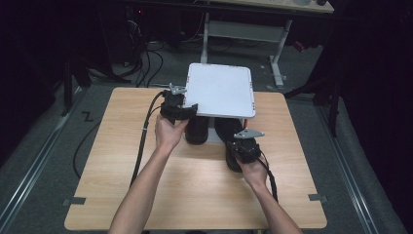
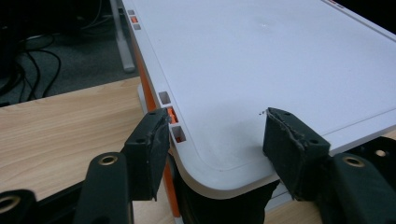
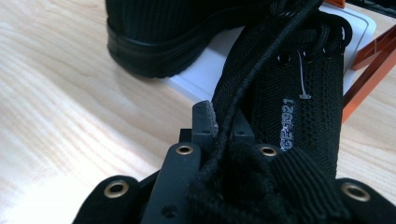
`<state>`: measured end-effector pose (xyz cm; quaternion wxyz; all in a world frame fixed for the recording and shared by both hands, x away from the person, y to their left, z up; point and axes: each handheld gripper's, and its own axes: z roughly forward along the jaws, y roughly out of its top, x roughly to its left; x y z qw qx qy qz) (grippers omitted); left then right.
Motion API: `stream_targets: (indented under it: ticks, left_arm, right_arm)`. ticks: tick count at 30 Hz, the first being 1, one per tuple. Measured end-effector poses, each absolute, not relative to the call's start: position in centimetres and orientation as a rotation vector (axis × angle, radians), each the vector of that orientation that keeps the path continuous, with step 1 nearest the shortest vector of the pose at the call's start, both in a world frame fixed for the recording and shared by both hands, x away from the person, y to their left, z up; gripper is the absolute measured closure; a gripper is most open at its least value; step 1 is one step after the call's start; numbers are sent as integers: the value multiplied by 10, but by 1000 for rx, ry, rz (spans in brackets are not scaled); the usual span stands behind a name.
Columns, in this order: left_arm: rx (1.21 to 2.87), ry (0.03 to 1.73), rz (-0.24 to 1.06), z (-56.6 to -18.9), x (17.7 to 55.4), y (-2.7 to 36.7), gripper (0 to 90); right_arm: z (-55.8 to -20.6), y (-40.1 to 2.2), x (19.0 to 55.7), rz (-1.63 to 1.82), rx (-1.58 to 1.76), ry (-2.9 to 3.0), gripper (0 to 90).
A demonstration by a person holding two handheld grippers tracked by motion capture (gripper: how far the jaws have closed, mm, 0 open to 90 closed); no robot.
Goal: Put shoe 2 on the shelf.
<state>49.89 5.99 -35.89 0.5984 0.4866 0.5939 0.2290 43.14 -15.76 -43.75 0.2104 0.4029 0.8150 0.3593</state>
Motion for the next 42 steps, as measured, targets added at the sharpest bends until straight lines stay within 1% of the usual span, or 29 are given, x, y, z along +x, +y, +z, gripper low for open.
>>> stream_targets:
  ticks: [16, 18, 19, 20, 24, 26, 36, 39, 42]
  left_arm:
    - [1125, 1389, 504, -359, 500, 62, 414]
    - [1125, 1388, 504, -359, 500, 62, 413]
    - [1125, 1388, 504, -359, 500, 62, 413]
    - [1125, 1389, 504, -359, 500, 62, 413]
    - [1126, 1388, 504, -359, 500, 62, 414]
    - [1126, 1389, 505, -359, 500, 62, 414]
    - [1126, 1390, 508, -359, 500, 62, 415]
    - [1127, 1388, 508, -359, 500, 62, 415]
    - [1128, 1386, 511, -359, 500, 62, 415]
  right_arm:
    - [-442, -146, 475, 965, 1202, 2213, 845]
    - [-442, -144, 479, 956, 1194, 2209, 822]
    - [-442, -143, 479, 963, 1185, 2208, 796]
    - [-441, -144, 479, 971, 1180, 2205, 746]
    - [-433, -150, 470, 1050, 1168, 2188, 570]
    - [-427, -154, 463, 1062, 1146, 2171, 517]
    - [-403, -192, 424, 1205, 1090, 2109, 490]
    - [-408, -199, 414, 1214, 1095, 2125, 475]
    - [-422, -205, 404, 1188, 1114, 2149, 465]
